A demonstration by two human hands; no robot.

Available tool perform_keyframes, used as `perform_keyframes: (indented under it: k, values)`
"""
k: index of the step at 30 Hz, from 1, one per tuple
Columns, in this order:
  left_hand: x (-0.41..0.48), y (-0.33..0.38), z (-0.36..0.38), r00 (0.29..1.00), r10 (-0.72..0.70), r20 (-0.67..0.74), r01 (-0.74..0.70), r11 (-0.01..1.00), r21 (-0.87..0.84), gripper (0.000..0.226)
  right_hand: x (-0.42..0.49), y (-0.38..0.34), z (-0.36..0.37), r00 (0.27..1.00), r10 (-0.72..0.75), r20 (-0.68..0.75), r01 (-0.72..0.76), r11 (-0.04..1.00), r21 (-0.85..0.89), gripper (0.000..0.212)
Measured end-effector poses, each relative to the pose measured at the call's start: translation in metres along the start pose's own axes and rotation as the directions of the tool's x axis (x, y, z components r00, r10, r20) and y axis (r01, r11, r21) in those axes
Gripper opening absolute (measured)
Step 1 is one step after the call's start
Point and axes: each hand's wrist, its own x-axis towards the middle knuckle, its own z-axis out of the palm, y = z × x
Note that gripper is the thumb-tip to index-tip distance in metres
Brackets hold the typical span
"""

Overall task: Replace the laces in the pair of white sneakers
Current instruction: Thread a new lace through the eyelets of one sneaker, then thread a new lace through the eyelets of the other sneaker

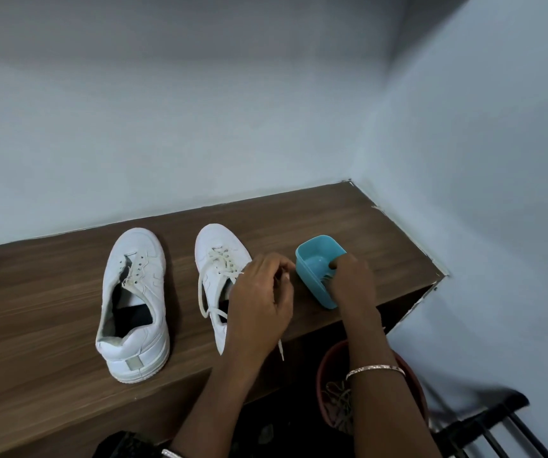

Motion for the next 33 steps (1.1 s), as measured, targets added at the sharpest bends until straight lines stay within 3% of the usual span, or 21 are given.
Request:
perform_keyframes:
  k: [7,11,15,18,21,25,28,33]
  values:
    - [0.004,-0.006,0.01,0.998,-0.057,0.037,0.056,0.998,0.024,0.018,0.012,-0.004,0.005,1.0,-0.002,-0.002,0.002,1.0,0.027,0.018]
    - [0.008,-0.005,0.009,0.996,-0.086,0.021,0.086,0.996,0.001,0.018,0.014,0.003,-0.018,0.999,0.031,-0.022,-0.024,0.965,0.261,0.014]
    - [0.01,-0.002,0.005,0.982,-0.191,0.007,0.19,0.978,-0.087,0.017,0.004,0.002,-0.041,0.991,0.134,0.003,-0.107,0.778,0.619,0.018]
    - [0.014,0.003,-0.001,0.941,-0.336,0.05,0.338,0.911,-0.235,0.014,-0.015,-0.011,-0.057,0.992,0.092,0.091,-0.124,0.459,0.88,0.02]
    - [0.017,0.007,-0.016,0.871,-0.454,0.188,0.491,0.792,-0.363,0.021,-0.037,-0.035,-0.069,0.987,-0.007,0.161,-0.155,0.229,0.961,0.017]
    - [0.014,0.014,-0.044,0.818,-0.486,0.306,0.573,0.644,-0.507,0.027,-0.066,-0.069,-0.074,0.964,-0.135,0.23,-0.216,0.111,0.97,0.014]
    - [0.007,0.018,-0.068,0.829,-0.51,0.228,0.536,0.613,-0.58,0.017,-0.083,-0.092,-0.069,0.944,-0.171,0.281,-0.281,0.021,0.959,0.015]
    - [-0.006,0.003,-0.097,0.752,-0.657,0.046,0.524,0.555,-0.646,0.015,-0.104,-0.121,-0.051,0.928,-0.183,0.325,-0.311,0.1,0.945,0.005]
